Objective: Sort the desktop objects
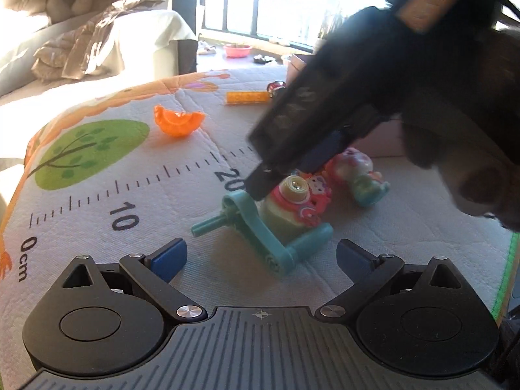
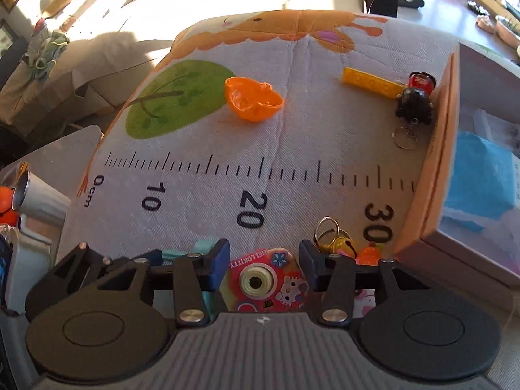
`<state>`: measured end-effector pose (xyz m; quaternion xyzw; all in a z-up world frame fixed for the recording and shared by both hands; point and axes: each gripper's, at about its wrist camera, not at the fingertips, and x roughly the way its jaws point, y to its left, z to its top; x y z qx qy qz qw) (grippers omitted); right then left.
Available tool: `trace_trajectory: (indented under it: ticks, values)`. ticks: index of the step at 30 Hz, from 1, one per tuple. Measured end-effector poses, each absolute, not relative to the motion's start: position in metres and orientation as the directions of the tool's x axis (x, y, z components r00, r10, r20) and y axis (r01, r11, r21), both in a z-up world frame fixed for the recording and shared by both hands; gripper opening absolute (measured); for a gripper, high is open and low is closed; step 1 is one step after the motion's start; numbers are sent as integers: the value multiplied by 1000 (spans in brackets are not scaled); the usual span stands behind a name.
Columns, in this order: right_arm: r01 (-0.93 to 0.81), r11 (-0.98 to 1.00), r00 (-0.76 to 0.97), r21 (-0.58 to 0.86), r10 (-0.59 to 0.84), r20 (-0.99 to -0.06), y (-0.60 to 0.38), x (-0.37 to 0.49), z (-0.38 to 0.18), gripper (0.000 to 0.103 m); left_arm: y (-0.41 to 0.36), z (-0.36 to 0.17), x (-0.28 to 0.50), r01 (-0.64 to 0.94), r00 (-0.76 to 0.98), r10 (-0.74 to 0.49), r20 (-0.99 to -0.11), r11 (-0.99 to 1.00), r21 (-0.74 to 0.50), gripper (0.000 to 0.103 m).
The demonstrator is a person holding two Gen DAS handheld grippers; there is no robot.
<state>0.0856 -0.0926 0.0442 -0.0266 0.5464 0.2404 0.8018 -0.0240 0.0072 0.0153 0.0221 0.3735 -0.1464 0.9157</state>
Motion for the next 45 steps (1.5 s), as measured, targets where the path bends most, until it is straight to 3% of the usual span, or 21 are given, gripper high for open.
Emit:
trace_trajectory:
  ticks: [8, 12, 16, 20, 26, 34, 41, 45]
  values:
    - [-236, 920, 410, 311, 385, -827, -186, 53, 45, 53, -7, 12, -18, 284, 664, -227, -712, 958, -41, 101]
    - [-208, 946, 522, 249, 322, -790, -218, 34, 45, 53, -14, 12, -10, 282, 662, -208, -720, 959, -18, 101]
    - [-237, 967, 636, 98, 231, -736, -226, 11, 44, 55, -23, 11, 6, 267, 673, -192, -714, 964, -8, 101]
    - [-197, 976, 653, 98, 205, -729, -239, 8, 33, 56, -32, 11, 24, 243, 682, -182, -708, 970, -15, 101]
    - [-135, 983, 680, 125, 184, -709, -250, 5, 16, 57, -30, 14, 28, 243, 695, -178, -697, 970, -5, 76]
    - [-198, 976, 714, 88, 205, -670, -230, -15, 8, 64, 0, 18, 2, 244, 680, -174, -712, 970, -5, 76]
    - [-316, 931, 679, 185, 358, -641, -220, -32, 17, 63, 0, 21, -9, 243, 659, -168, -734, 970, -3, 77]
    - [-280, 952, 748, 122, 296, -593, -233, -41, 34, 64, 1, 27, -13, 244, 665, -179, -725, 970, -16, 85]
